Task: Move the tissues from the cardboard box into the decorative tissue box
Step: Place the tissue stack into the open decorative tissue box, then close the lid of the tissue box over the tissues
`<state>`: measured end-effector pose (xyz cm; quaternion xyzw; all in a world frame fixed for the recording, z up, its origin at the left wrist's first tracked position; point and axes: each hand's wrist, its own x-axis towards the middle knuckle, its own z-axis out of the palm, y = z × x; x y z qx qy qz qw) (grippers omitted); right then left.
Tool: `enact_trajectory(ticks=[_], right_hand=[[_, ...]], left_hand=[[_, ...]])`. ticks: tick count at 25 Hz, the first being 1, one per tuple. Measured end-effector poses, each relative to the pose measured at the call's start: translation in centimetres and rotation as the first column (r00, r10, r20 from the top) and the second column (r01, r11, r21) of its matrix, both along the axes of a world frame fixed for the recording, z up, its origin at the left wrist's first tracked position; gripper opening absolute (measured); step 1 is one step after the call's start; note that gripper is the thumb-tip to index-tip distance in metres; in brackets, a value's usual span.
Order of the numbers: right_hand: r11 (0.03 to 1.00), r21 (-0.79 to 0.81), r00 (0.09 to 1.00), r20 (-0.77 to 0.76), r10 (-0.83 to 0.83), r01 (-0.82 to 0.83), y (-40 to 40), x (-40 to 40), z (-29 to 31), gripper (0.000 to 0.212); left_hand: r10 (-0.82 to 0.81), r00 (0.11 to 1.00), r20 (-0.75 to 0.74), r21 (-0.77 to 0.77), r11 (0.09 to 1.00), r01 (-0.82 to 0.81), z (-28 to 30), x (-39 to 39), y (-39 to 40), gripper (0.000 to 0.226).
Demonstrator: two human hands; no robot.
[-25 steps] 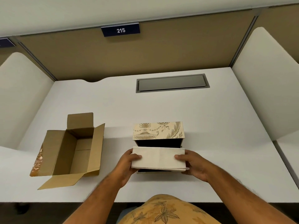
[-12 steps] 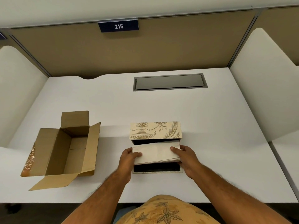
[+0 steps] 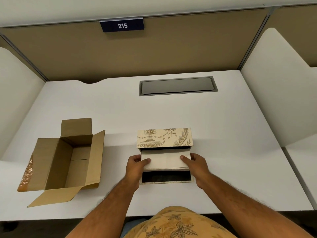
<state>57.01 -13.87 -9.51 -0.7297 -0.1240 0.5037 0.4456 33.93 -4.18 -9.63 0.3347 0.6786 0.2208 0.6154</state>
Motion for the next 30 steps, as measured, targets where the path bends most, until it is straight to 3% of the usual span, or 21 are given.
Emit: enact_trajectory(ticks=[17, 21, 23, 25, 28, 30], right_hand=[[0.998, -0.063, 0.992, 0.122, -0.017, 0.025, 0.4, -0.6, 0.5, 0.045], [0.998, -0.066, 0.999, 0.047, -0.020, 0.023, 0.5, -0.1, 1.0, 0.036], [0.995, -0.066, 0.996, -0.034, -0.081, 0.078, 0.4, 0.5, 1.4, 0.027], [0.978, -0.062, 0.975, -0.087, -0.202, 0.197, 0.2, 1.4, 1.7, 0.032], [0.957, 0.025, 0.957, -0.014, -0.289, 0.289, 0.4, 2.8, 2.5, 0.025], [0.966, 0.091, 0.964, 0.086, -0.251, 0.243, 1.1, 3.5, 3.4, 0.016]], left_hand=[[0.036, 0.999, 0.024, 0.037, 0.999, -0.037, 0.2, 0.0, 0.4, 0.066], [0.041, 0.997, 0.066, 0.015, 0.999, -0.042, 1.0, -0.2, 0.7, 0.066], [0.038, 0.997, 0.069, 0.037, 0.998, -0.041, 1.3, -0.6, 0.8, 0.057], [0.096, 0.990, 0.099, 0.112, 0.988, -0.107, 1.8, -1.3, 1.2, 0.040], [0.191, 0.970, 0.149, 0.228, 0.948, -0.222, 3.4, -1.9, 2.5, 0.014], [0.160, 0.982, 0.099, 0.290, 0.940, -0.182, 4.3, -1.9, 3.9, 0.009]])
